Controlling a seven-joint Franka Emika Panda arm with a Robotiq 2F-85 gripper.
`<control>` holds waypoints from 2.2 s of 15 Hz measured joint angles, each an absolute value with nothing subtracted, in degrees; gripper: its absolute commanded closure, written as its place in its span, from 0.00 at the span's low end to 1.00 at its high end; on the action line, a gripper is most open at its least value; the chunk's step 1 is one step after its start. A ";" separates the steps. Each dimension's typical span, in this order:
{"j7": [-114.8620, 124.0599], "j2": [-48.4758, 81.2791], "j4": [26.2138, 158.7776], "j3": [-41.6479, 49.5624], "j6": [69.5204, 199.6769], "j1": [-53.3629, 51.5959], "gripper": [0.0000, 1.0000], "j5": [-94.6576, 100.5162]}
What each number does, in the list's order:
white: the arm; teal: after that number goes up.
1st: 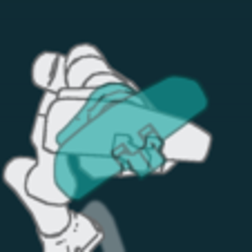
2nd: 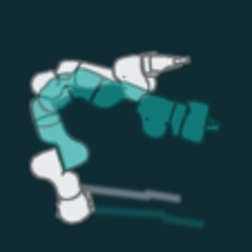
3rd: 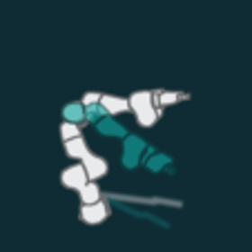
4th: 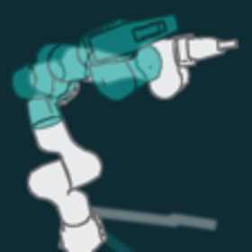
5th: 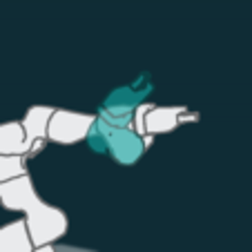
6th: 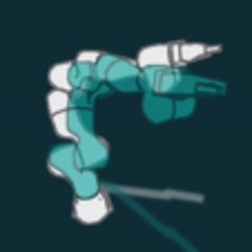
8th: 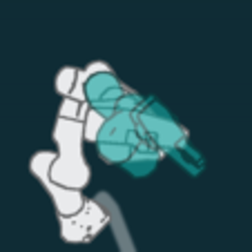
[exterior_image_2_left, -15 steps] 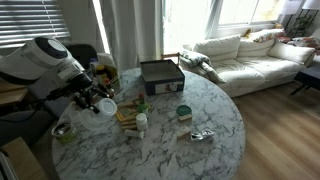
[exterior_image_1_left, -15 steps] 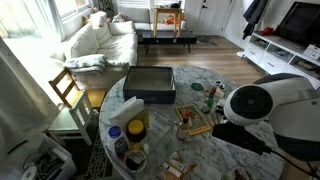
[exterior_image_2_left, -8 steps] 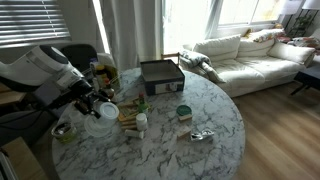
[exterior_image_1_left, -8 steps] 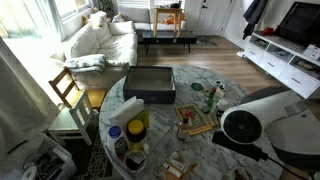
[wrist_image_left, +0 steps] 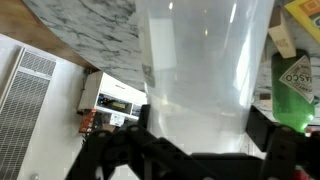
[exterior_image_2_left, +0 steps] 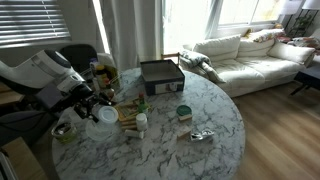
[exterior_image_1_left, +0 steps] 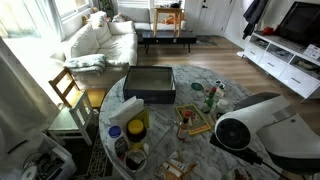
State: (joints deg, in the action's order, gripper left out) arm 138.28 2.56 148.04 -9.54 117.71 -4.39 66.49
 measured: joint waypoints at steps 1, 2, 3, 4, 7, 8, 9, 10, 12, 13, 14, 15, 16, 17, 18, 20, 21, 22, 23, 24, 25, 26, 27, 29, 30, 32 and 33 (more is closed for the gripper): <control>138.39 2.78 147.71 -9.45 117.71 -4.41 0.00 66.48; 138.40 2.95 147.35 -9.37 117.71 -4.41 0.00 66.39; 138.40 3.09 146.99 -9.34 117.71 -4.41 0.00 66.27; 138.40 3.22 146.68 -9.32 117.71 -4.43 0.00 66.21; 138.40 3.61 146.03 -9.28 117.71 -4.58 0.00 66.02; 138.38 3.83 145.90 -9.28 117.75 -4.63 0.00 65.79; 138.31 4.09 145.78 -9.28 117.81 -4.64 0.00 65.28; 138.03 4.15 145.67 -9.23 117.80 -4.65 0.00 64.85; 136.79 4.15 145.47 -8.99 117.92 -4.64 0.00 62.92; 136.06 4.13 145.32 -8.92 118.03 -4.64 0.00 61.91; 135.35 4.08 145.15 -8.91 118.25 -4.64 0.00 60.78; 134.52 3.98 144.96 -8.90 118.62 -4.65 0.00 59.56; 133.43 3.86 144.78 -8.87 119.47 -4.64 0.00 58.15; 132.03 3.72 144.66 -8.81 120.84 -4.63 0.00 56.39; 130.66 3.61 144.66 -8.70 122.49 -4.63 0.00 54.50; 127.91 3.59 144.83 -8.42 125.75 -4.61 0.00 50.09; 126.57 3.65 145.06 -8.21 127.55 -4.57 0.00 47.84; 125.08 3.61 145.32 -7.94 129.15 -4.54 0.00 45.41; 123.56 3.44 145.53 -7.69 130.26 -4.54 0.00 43.00; 121.87 3.27 145.69 -7.39 131.16 -4.53 0.00 40.41; 120.02 3.13 145.77 -7.06 131.81 -4.49 0.00 37.63; 117.93 3.02 145.77 -6.68 132.40 -4.42 0.00 34.54; 115.77 2.89 145.74 -6.31 132.89 -4.29 0.00 31.35; 110.65 2.69 145.64 -5.42 133.62 -3.89 0.00 24.54; 107.90 2.68 145.58 -5.06 133.88 -3.62 0.00 20.96; 102.29 3.02 145.72 -4.53 134.20 -3.24 0.00 13.44; 99.53 3.60 146.03 -4.36 134.23 -3.16 0.00 9.47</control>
